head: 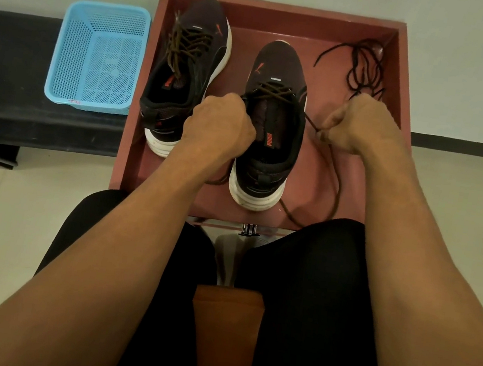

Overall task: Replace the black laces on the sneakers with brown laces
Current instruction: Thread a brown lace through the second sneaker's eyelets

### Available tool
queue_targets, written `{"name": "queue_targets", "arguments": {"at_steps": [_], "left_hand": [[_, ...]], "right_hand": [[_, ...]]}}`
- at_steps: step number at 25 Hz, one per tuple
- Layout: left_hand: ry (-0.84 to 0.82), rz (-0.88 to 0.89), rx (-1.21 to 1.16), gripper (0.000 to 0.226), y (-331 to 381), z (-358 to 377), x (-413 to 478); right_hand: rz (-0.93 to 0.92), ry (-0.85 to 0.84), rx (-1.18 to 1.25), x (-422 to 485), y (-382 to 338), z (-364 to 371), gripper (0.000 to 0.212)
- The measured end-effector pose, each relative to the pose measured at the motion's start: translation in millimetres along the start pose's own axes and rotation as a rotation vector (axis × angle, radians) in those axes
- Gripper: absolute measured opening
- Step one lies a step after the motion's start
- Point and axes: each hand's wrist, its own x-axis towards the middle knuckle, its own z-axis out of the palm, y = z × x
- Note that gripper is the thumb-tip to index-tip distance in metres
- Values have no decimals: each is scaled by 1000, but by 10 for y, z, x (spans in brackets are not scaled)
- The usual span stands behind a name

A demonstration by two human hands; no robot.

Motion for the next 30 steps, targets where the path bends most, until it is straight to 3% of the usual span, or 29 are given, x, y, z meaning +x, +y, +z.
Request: {"name": "queue_targets", "arguments": {"at_steps": [2,5,9,11,15,18,21,26,28,30], "left_hand": [[-2,-2,0,36,3,7,7],[5,-4,-2,36,-19,16,16],[34,26,5,39,-44,-12,5],[39,35,31,41,-62,-38,-14],[102,126,34,38,-70,-61,-121],[218,235,-36,38,-74,-111,-213],[361,453,-189,38,-7,-196,-338],[159,711,-408,53,166,-55,-424],[-53,681,-555,55,147,-92,-438],[-127,590,-678,64,72,-196,-455]], "right_hand": [[66,-56,-4,79,62,36,51],[66,-46,37,67,70,50,47],[-35,-22,102,-118,67,-60,3],[-107,21,189,-236,-12,-113,5],[-315,128,564,-492,-233,-285,9],[-432,18,869,-702,-380,-441,7],[-433,-112,1084,-798,-456,-551,15],[-435,-131,1318,-848,-541,-616,21],[-398,-61,1376,-795,-504,-638,21],[-330,22,1385,-679,-397,-637,21]]}}
